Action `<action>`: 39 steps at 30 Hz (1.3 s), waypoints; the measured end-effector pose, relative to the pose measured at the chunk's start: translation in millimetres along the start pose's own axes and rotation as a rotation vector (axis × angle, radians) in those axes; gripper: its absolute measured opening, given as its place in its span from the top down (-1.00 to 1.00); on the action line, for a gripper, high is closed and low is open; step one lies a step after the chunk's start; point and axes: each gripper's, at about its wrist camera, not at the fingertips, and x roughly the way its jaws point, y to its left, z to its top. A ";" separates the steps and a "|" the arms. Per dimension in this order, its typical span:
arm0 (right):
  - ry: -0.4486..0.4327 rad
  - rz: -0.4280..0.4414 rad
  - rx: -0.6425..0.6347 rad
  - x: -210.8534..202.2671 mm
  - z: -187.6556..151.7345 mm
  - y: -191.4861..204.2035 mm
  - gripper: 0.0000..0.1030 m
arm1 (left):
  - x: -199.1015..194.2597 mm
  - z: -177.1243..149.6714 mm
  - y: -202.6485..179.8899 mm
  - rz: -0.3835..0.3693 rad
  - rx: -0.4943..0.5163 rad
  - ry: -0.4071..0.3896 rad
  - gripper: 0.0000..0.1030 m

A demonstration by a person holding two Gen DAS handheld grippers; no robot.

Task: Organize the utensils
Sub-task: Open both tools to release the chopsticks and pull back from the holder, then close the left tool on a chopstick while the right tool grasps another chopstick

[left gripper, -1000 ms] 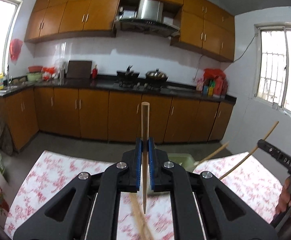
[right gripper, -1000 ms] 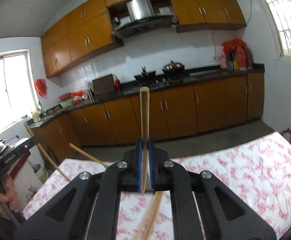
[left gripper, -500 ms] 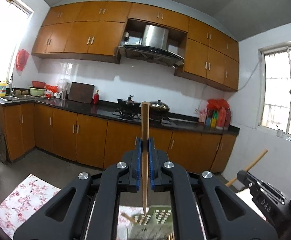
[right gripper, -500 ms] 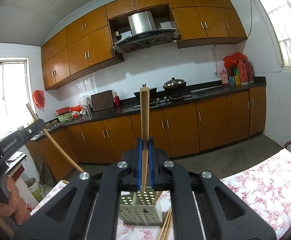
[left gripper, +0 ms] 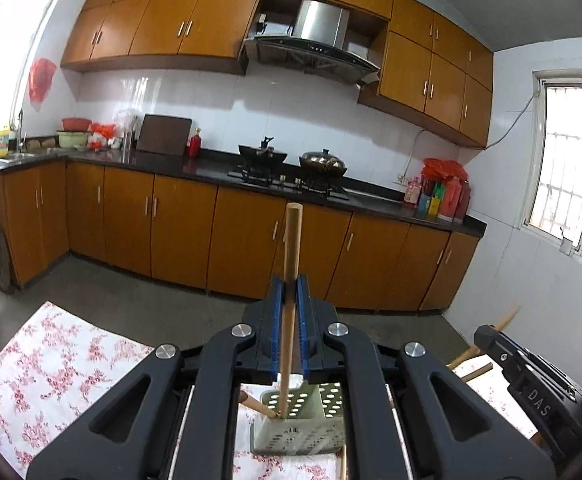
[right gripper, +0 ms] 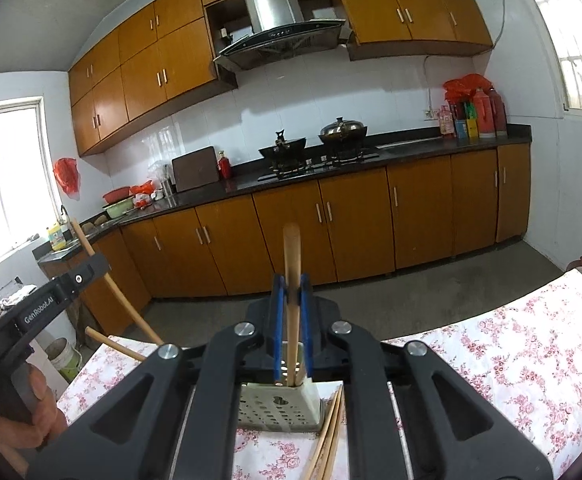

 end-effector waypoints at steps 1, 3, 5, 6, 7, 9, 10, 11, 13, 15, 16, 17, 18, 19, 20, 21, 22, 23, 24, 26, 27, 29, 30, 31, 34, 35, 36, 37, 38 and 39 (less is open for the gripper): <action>-0.004 -0.002 0.001 -2.3 0.7 -1.3 0.77 | -2.4 1.7 1.0 0.000 -0.001 -0.002 0.85; -0.013 -0.007 0.005 -8.2 2.5 -4.6 0.73 | -8.2 5.1 2.9 -0.001 0.001 -0.011 0.83; -0.030 -0.012 0.010 -19.4 2.8 -10.2 0.71 | -16.6 9.9 2.7 -0.003 0.001 -0.025 0.76; -0.039 -0.016 0.011 -24.6 2.8 -11.6 0.69 | -17.3 12.9 0.9 -0.002 0.002 -0.032 0.68; -0.048 -0.023 0.010 -31.5 2.4 -13.8 0.68 | -22.7 14.7 1.7 -0.003 0.001 -0.041 0.48; -0.059 -0.037 0.013 -45.7 -0.1 -19.8 0.64 | -33.3 16.8 3.5 0.000 0.000 -0.058 0.36; -0.059 -0.043 0.019 -52.1 -2.5 -23.6 0.63 | -39.2 17.9 4.9 0.004 0.003 -0.064 0.36; -0.058 -0.047 0.024 -56.5 -4.8 -27.3 0.62 | -42.5 18.7 6.2 0.006 0.006 -0.065 0.36; -0.050 -0.064 0.036 -68.9 -15.2 -36.7 0.62 | -52.3 18.2 10.6 0.012 0.012 -0.064 0.36; -0.024 -0.095 0.039 -76.9 -31.2 -47.2 0.59 | -60.9 14.4 15.8 0.021 0.020 -0.058 0.36; -0.009 -0.108 0.038 -77.4 -37.5 -52.2 0.59 | -64.8 11.6 19.4 0.027 0.022 -0.053 0.36; 0.016 -0.122 0.039 -76.2 -46.1 -57.4 0.57 | -68.2 8.0 23.3 0.036 0.024 -0.048 0.36; 0.061 -0.135 0.042 -72.0 -59.7 -63.6 0.57 | -71.0 2.8 29.3 0.047 0.026 -0.038 0.36; 0.089 -0.140 0.045 -67.3 -67.1 -67.1 0.57 | -73.1 -4.0 34.9 0.059 0.027 -0.024 0.36; 0.133 -0.152 0.051 -60.3 -80.3 -71.7 0.57 | -73.3 -10.3 40.3 0.070 0.028 -0.007 0.36; 0.164 -0.156 0.055 -55.0 -89.0 -73.7 0.55 | -73.4 -16.0 44.6 0.080 0.029 0.007 0.36; 0.212 -0.152 0.063 -46.1 -102.3 -76.3 0.55 | -71.5 -25.5 50.5 0.097 0.033 0.030 0.36; 0.260 -0.142 0.070 -36.9 -114.9 -76.9 0.55 | -69.8 -32.5 55.1 0.109 0.037 0.049 0.36; 0.292 -0.134 0.071 -31.2 -123.7 -75.8 0.55 | -65.3 -43.6 60.7 0.125 0.043 0.082 0.36; 0.386 -0.102 0.070 -13.0 -147.3 -68.5 0.55 | -54.9 -67.1 71.6 0.154 0.051 0.151 0.36; 0.413 -0.090 0.069 -8.4 -155.8 -64.2 0.55 | -52.0 -76.4 75.7 0.165 0.055 0.176 0.36; 0.479 -0.058 0.054 6.0 -174.7 -53.7 0.57 | -45.5 -96.4 83.2 0.177 0.055 0.232 0.36; 0.497 -0.052 0.047 10.2 -181.1 -50.2 0.59 | -42.0 -108.0 86.4 0.181 0.055 0.263 0.36; 0.526 -0.044 0.033 17.9 -189.7 -43.9 0.59 | -38.8 -118.6 88.9 0.184 0.054 0.295 0.36; 0.564 -0.040 0.020 28.5 -202.5 -33.0 0.60 | -34.1 -141.2 96.2 0.180 0.038 0.359 0.36; 0.571 -0.042 0.014 30.7 -205.2 -31.9 0.60 | -32.7 -147.1 98.3 0.180 0.036 0.376 0.36; 0.578 -0.047 0.006 33.3 -206.3 -29.8 0.60 | -32.7 -152.6 98.9 0.180 0.035 0.385 0.36; 0.587 -0.052 -0.002 36.8 -209.5 -28.1 0.60 | -31.8 -156.9 100.6 0.181 0.034 0.397 0.36; 0.594 -0.056 -0.009 39.2 -212.7 -26.9 0.61 | -31.5 -160.5 101.1 0.179 0.032 0.406 0.36; 0.588 -0.052 -0.012 38.5 -213.8 -27.0 0.62 | -31.3 -165.1 102.8 0.176 0.029 0.417 0.36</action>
